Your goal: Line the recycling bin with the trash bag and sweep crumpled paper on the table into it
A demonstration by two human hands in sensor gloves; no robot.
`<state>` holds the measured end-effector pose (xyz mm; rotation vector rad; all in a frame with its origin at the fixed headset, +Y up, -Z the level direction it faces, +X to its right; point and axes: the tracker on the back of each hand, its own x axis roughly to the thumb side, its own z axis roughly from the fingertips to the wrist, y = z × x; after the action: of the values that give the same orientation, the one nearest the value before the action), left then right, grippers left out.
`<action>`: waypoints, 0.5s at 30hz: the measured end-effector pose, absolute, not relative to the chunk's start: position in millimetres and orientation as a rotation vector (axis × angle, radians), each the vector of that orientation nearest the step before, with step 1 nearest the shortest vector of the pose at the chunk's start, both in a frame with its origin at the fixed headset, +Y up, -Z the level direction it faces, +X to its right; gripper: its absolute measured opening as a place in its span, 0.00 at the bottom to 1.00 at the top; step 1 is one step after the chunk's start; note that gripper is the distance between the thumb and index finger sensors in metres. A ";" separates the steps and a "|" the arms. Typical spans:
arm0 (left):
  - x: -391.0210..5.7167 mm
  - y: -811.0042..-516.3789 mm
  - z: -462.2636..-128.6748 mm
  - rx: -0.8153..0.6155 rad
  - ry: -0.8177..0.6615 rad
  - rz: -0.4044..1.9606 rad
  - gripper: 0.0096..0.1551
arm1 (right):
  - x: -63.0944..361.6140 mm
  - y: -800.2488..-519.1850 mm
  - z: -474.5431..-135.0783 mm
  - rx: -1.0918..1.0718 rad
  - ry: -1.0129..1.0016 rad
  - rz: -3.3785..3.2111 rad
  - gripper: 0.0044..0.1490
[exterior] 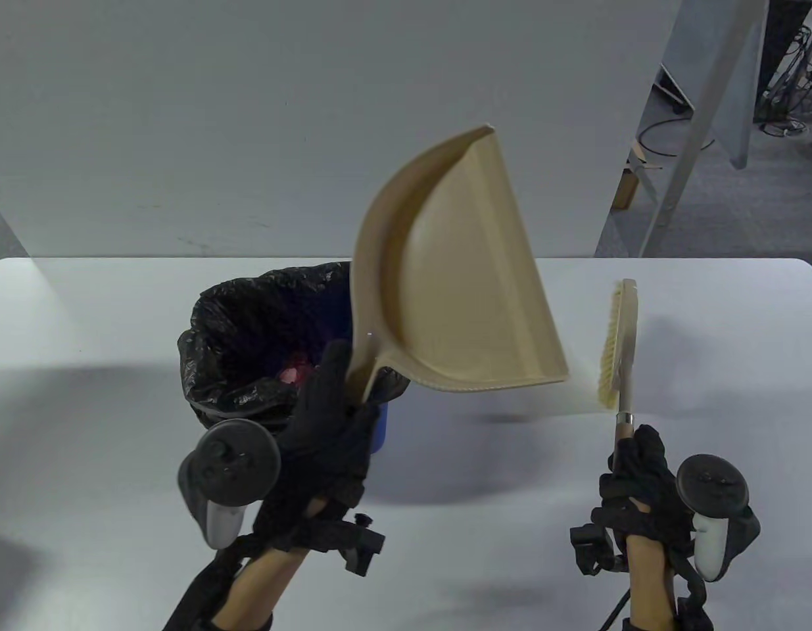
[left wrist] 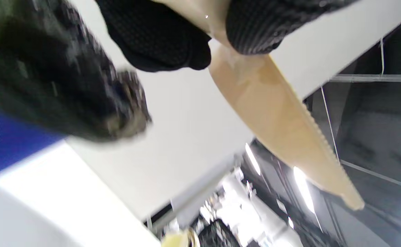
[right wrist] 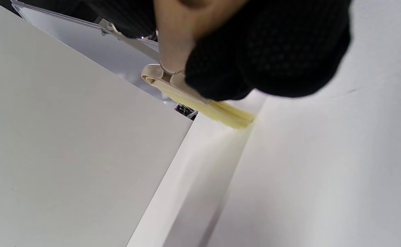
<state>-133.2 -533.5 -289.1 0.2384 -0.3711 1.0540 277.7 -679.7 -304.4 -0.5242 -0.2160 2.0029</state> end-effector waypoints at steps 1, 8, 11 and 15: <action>-115.9 -540.0 -294.5 0.198 -0.395 1.066 0.44 | 277.9 -679.7 -304.3 -0.526 -0.220 2.000 0.38; -32.6 -580.6 -337.7 0.015 -0.372 1.080 0.47 | 279.3 -678.4 -303.7 -0.535 -0.240 1.975 0.39; -6.9 -604.5 -357.9 -0.055 -0.316 1.031 0.48 | 280.1 -678.6 -304.1 -0.547 -0.250 1.964 0.39; 13.2 -637.1 -376.6 -0.128 -0.261 1.001 0.49 | 281.7 -679.5 -304.4 -0.563 -0.257 1.951 0.40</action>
<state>13.2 -637.1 -376.6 -0.1277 -0.2607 1.0010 281.7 -679.5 -304.4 -0.5631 -0.2573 1.9513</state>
